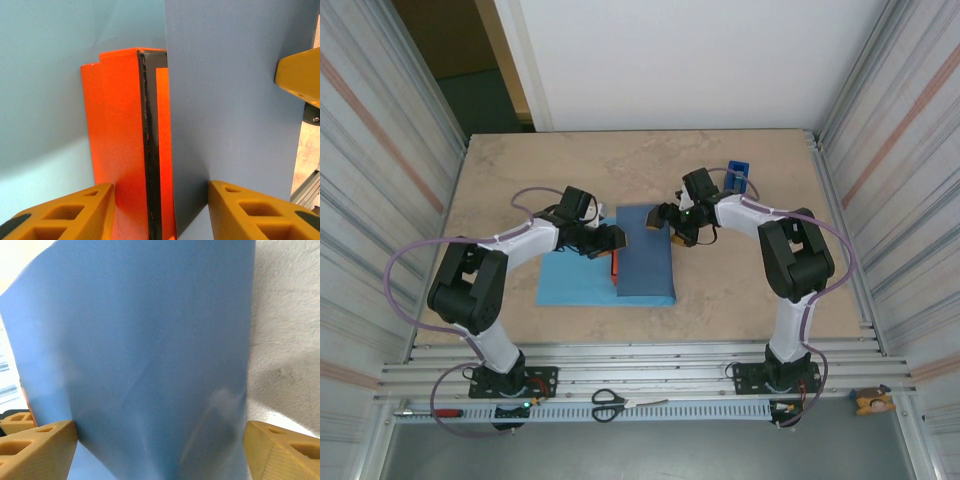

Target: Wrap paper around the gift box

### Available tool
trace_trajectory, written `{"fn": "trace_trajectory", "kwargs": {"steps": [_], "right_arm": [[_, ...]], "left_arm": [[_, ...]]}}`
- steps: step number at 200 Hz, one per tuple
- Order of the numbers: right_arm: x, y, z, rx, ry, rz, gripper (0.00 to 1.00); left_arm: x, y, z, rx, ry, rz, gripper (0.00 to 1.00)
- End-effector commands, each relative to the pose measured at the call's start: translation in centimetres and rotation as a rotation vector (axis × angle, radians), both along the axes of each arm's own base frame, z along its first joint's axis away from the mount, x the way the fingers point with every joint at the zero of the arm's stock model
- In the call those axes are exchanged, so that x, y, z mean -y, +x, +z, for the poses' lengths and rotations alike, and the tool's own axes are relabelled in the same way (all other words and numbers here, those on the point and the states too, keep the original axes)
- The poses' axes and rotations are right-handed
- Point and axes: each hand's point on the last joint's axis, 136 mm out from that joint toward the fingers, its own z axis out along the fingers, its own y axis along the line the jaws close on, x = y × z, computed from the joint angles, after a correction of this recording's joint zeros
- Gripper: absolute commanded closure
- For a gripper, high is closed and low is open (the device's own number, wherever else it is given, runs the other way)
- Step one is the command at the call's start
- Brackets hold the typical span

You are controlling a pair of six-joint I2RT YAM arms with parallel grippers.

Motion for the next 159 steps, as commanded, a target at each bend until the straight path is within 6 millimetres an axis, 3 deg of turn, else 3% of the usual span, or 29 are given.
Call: {"fn": "trace_trajectory", "kwargs": {"steps": [1,39,62,83,109,159], "right_arm": [[1.8,-1.5,-3.1,-0.067,-0.097,-0.033,0.17],[3.2,-3.2,-5.2,-0.101,-0.159,-0.036,0.19],[3.6,-3.6,-5.7,-0.103,-0.199,-0.031,0.2],[3.7,-3.6,-5.5,-0.095,-0.204,-0.028,0.2],[3.6,-3.6,-5.3,-0.09,-0.205,-0.024,0.2],[3.5,-3.6,-5.0,-0.085,-0.203,-0.022,0.19]], "left_arm": [[-1.7,-2.1,-4.0,-0.099,0.116,0.016,0.49],[-1.1,-1.8,-3.0,-0.092,0.082,0.009,0.44],[-0.6,-1.0,-0.4,-0.048,0.041,0.001,0.37],[-1.7,-0.2,2.6,0.009,0.033,0.026,0.25],[-5.6,-0.2,3.9,0.03,0.057,0.099,0.18],[-15.1,-3.5,0.5,-0.089,0.179,0.285,0.17]]}}
